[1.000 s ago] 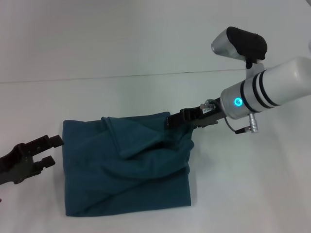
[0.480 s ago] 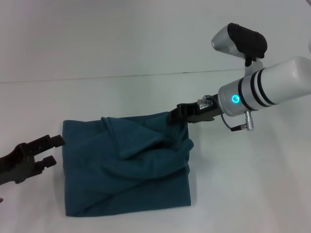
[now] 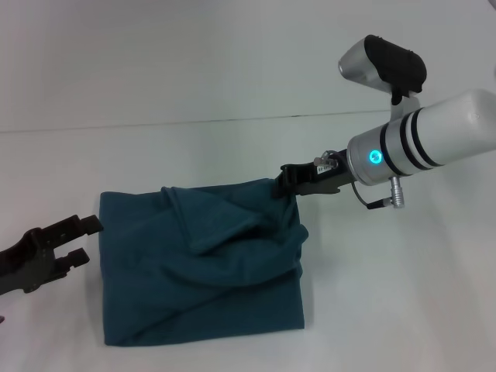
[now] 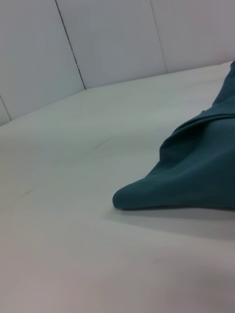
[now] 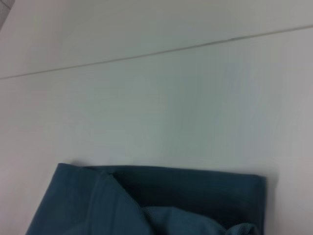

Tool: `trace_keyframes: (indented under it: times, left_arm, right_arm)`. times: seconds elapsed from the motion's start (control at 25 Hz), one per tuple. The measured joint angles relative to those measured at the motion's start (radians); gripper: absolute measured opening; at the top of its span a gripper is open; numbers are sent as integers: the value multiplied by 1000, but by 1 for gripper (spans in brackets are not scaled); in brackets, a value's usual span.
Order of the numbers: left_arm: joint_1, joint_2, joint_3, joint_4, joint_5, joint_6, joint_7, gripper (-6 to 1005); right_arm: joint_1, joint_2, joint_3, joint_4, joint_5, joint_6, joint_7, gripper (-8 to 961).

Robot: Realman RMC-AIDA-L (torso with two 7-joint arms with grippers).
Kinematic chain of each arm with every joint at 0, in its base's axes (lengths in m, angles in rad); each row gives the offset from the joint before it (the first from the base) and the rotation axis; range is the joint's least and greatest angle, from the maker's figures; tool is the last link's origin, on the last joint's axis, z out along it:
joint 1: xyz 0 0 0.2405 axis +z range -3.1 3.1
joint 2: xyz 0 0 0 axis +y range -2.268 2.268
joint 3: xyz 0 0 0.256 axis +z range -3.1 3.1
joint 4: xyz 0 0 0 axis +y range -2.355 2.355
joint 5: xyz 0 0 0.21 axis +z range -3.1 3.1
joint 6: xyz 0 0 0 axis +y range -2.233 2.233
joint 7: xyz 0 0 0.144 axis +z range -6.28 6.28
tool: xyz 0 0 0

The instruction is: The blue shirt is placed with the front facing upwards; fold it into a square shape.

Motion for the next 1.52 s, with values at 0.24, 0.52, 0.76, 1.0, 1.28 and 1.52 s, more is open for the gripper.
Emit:
trace_keyframes:
  times: [0.24, 0.52, 0.76, 1.0, 1.28, 1.52]
  left_arm:
    - [2, 0, -1, 0, 0, 0, 0, 844]
    - [6, 1, -5, 0, 0, 1, 0, 844]
    - [7, 2, -17, 0, 0, 1, 0, 844]
    - [7, 3, -19, 0, -15, 4, 0, 846]
    - [5, 3, -19, 0, -16, 7, 0, 845]
    - [10, 2, -19, 0, -16, 7, 0, 845]
  right_arm:
    - [-2, 3, 0, -20, 42, -45, -60, 92]
    - [-26, -9, 0, -133, 155, -188, -91, 88]
    - [-25, -17, 0, -184, 180, -241, -98, 97]
    - [-1, -9, -26, -151, 151, -138, -153, 106]
    - [36, 20, -79, -71, 59, 22, -162, 116]
    - [30, 24, -82, -69, 54, 28, -168, 125]
